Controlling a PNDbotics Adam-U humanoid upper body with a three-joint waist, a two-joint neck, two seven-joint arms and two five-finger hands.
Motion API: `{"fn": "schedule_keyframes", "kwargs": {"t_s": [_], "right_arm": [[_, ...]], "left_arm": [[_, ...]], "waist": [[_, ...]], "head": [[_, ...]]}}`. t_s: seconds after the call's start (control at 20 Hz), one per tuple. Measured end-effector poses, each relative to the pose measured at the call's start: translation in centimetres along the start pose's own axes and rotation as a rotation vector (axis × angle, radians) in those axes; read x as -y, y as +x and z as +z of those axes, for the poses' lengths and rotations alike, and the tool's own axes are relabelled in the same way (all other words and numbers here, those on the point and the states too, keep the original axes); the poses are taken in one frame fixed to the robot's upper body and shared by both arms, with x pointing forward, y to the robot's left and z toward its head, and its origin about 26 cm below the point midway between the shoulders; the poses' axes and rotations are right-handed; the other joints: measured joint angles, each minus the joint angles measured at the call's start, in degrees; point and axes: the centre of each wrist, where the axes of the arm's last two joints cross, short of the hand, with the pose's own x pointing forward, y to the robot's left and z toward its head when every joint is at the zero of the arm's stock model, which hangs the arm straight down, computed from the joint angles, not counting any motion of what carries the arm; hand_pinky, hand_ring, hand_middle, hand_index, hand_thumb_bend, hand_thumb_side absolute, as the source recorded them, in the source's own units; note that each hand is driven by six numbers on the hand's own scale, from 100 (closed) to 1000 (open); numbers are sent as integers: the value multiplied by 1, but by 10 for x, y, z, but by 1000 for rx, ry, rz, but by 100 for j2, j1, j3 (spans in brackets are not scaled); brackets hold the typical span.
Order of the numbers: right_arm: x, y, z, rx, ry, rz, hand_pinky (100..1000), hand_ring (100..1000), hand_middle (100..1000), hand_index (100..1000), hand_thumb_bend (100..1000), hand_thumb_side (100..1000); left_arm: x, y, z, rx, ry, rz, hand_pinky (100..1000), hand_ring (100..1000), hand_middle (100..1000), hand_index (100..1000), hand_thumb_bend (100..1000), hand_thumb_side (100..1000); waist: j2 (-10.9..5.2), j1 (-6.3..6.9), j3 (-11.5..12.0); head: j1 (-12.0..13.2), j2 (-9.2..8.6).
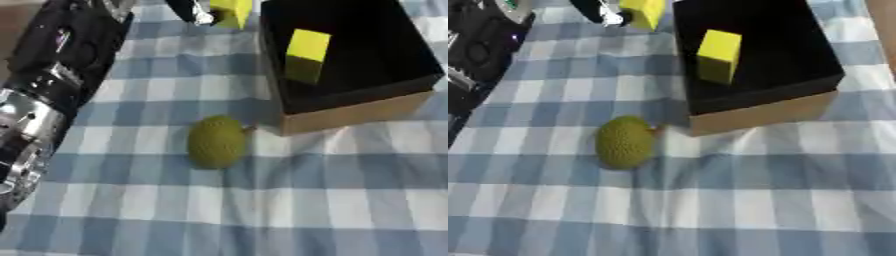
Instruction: Pick up objects on the table and place them in the box.
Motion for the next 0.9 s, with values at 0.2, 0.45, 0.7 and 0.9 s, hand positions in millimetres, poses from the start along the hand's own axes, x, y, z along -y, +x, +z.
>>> {"fn": "schedule_keyframes", "kwargs": {"t_s": [0.2,0.45,0.7,0.9], "right_arm": [[1,0,-2,2,2,-7,919,1000,426,877,100,470],[-3,2,-8,17,5,-29,919,1000,430,877,100,470],[-7,4,-14,30,17,-60,920,1000,426,877,100,470],[-9,5,-17,34,23,-72,921,1000,427,877,100,470]], "left_arm": [[-9,9,-5,34,84,48,811,710,585,658,100,203],[-13,20,-12,63,127,58,808,708,583,656,100,192],[-10,28,-20,89,136,58,809,709,588,666,100,219],[-2,34,-28,108,107,50,815,721,602,687,100,256]], "waist": [[-93,79,-165],[-97,140,-306],[-93,169,-445],[-90,177,-490]], "head": [[99,4],[304,-16],[494,-67],[571,-70]]}}
